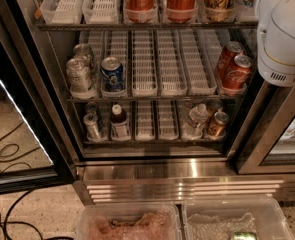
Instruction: Pick redbull can from top shelf of fridge
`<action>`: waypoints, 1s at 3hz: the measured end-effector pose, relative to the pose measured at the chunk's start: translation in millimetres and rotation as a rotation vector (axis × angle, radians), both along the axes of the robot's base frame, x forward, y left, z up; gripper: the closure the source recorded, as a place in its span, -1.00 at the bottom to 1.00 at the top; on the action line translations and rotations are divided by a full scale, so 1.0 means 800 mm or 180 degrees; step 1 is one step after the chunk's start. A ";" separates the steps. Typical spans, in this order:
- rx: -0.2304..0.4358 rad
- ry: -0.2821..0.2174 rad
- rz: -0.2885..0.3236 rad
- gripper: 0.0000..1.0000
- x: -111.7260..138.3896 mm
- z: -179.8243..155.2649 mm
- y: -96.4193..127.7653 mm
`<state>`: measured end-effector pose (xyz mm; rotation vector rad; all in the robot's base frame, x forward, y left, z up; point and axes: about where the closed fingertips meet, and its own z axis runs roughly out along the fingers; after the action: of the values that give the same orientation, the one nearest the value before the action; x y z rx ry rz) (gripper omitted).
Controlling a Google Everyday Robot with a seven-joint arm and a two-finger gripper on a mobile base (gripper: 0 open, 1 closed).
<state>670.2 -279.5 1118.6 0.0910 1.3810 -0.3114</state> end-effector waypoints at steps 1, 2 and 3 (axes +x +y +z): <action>0.0045 -0.0005 -0.0034 1.00 -0.006 -0.008 0.003; 0.0089 0.0000 -0.0096 1.00 -0.021 -0.015 0.004; 0.0124 -0.0083 -0.0217 1.00 -0.036 -0.015 0.001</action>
Offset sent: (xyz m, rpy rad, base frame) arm -0.0310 0.0025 -0.0242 0.0461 0.0080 -0.0561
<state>641.5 -278.7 1106.3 0.1741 1.3601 -0.3392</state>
